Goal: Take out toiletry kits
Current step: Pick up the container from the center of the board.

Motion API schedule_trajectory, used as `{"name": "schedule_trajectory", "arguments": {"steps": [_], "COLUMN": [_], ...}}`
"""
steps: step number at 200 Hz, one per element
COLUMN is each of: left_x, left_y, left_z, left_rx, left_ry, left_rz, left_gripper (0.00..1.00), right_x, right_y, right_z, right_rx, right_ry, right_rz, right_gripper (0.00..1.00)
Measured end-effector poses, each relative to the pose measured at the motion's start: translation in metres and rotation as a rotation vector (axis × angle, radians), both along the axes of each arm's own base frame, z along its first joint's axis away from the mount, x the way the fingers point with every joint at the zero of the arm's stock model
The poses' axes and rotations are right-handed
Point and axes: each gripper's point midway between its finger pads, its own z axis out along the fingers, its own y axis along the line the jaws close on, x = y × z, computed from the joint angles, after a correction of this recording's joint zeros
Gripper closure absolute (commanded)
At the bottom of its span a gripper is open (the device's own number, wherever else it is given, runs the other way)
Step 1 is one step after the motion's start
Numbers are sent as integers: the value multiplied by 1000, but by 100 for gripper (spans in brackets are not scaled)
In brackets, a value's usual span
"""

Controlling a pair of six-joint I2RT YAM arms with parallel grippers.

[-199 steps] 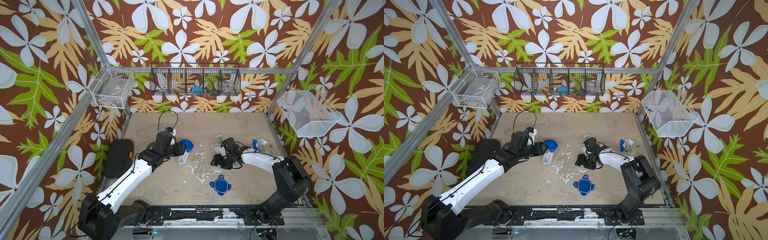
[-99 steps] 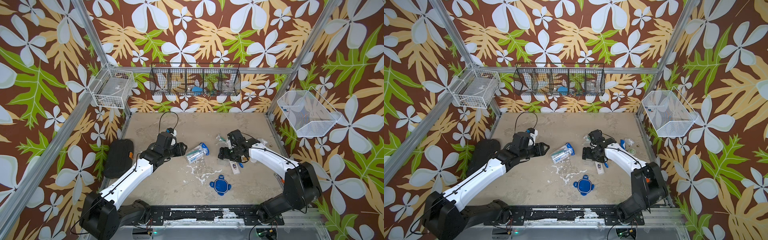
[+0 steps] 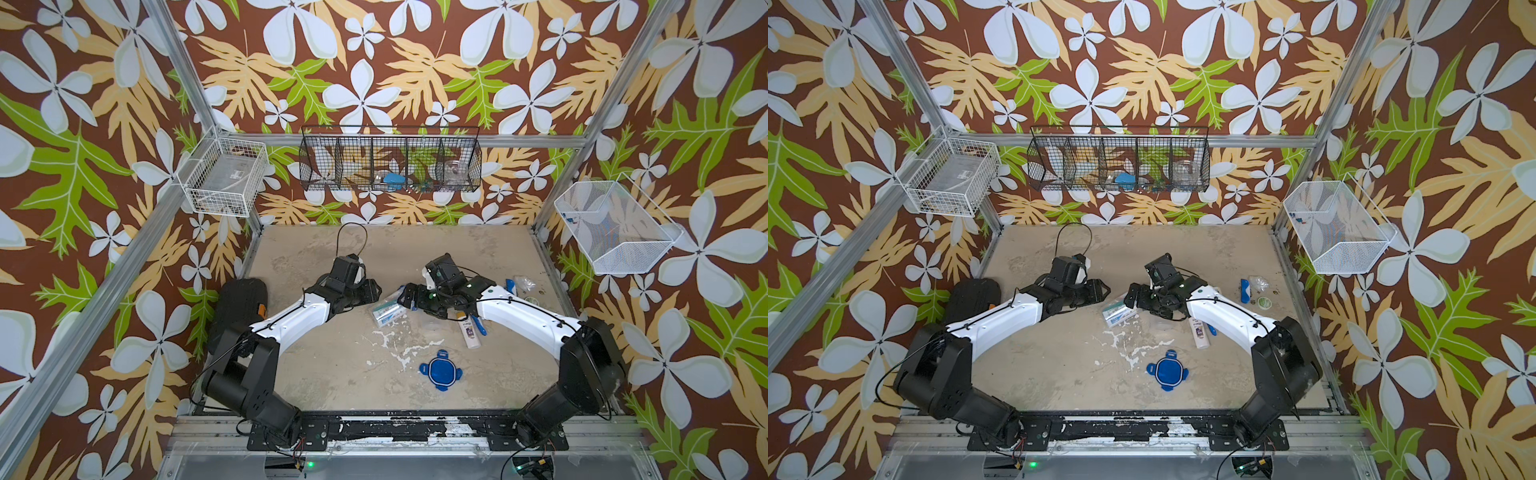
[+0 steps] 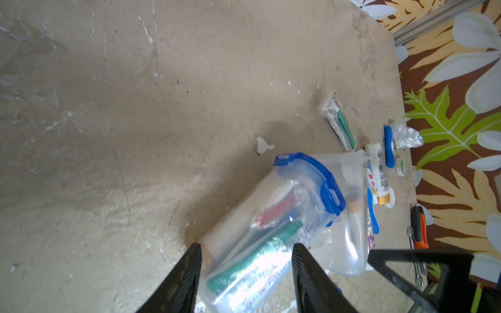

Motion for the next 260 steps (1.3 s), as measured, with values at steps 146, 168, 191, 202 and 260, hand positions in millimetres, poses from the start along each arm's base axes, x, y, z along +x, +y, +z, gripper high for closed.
{"name": "schedule_trajectory", "arguments": {"steps": [146, 168, 191, 202, 260], "left_x": [-27, -29, -24, -22, -15], "left_y": [-57, -58, -63, -62, -30], "left_z": [-75, -76, -59, -49, 0], "left_rx": [-57, -55, -76, -83, -96], "left_ry": [154, 165, 132, 115, 31], "left_rz": [-141, -144, -162, -158, -92], "left_gripper": [48, 48, 47, 47, 46], "right_x": [13, 22, 32, 36, 48], "right_y": [0, -8, -27, -34, -66], "right_z": [-79, -81, -81, -81, -70], "right_rx": [-88, -152, -254, -296, -433], "right_ry": [156, 86, -8, -43, -202], "right_rz": [-98, -74, -66, -60, -62], "right_gripper": [12, 21, 28, 33, 48]}}
